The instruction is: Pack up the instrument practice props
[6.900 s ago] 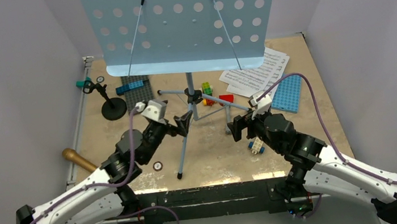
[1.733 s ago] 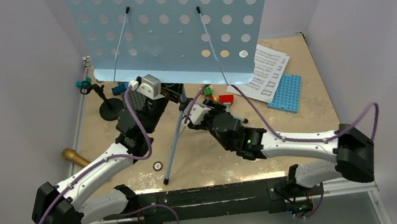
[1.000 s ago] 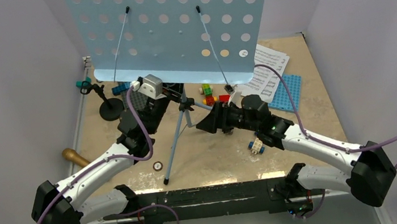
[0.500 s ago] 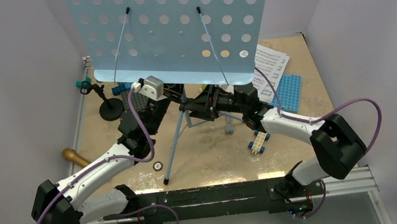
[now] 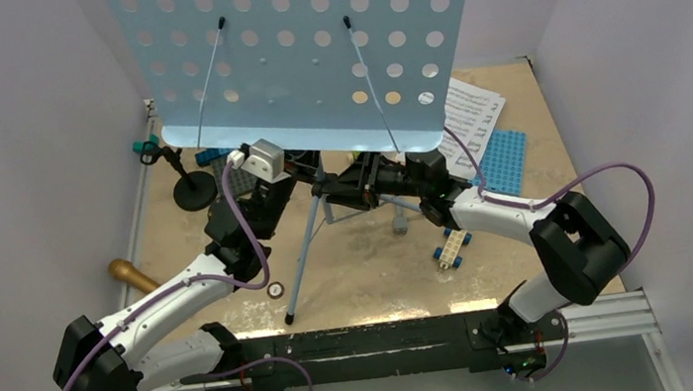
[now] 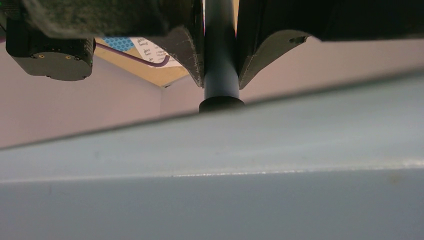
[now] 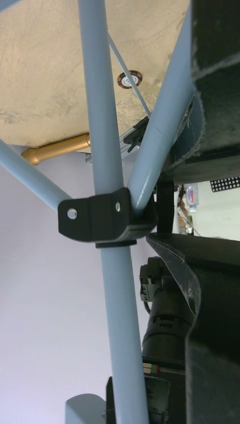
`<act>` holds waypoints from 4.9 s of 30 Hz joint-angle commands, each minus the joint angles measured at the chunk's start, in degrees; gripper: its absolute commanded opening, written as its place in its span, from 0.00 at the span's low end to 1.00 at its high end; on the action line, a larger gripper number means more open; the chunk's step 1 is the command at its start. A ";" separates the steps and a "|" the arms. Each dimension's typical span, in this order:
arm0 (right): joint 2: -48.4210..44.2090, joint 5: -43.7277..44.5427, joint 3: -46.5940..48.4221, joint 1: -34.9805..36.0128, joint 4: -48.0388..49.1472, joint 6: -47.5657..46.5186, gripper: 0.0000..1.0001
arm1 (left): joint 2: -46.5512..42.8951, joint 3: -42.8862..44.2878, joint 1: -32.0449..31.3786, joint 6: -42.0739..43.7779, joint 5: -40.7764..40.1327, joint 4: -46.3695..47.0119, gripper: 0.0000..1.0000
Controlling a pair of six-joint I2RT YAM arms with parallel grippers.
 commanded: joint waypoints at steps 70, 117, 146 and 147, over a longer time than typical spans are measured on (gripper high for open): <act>-33.09 52.85 -4.29 28.98 -41.50 -69.51 0.69 | 6.35 0.98 -2.98 -9.64 -3.12 -13.89 0.00; -13.28 0.88 2.34 -0.55 -8.30 -9.02 0.40 | 1.17 -8.54 -7.30 -5.99 -4.47 -8.74 0.00; -29.74 19.91 8.35 0.16 -45.54 -53.26 0.69 | -2.04 -5.55 -7.93 -8.92 -4.90 -12.54 0.53; -29.87 20.23 8.39 0.16 -45.66 -53.79 0.69 | -2.18 -5.55 -8.02 -8.92 -5.17 -12.78 0.54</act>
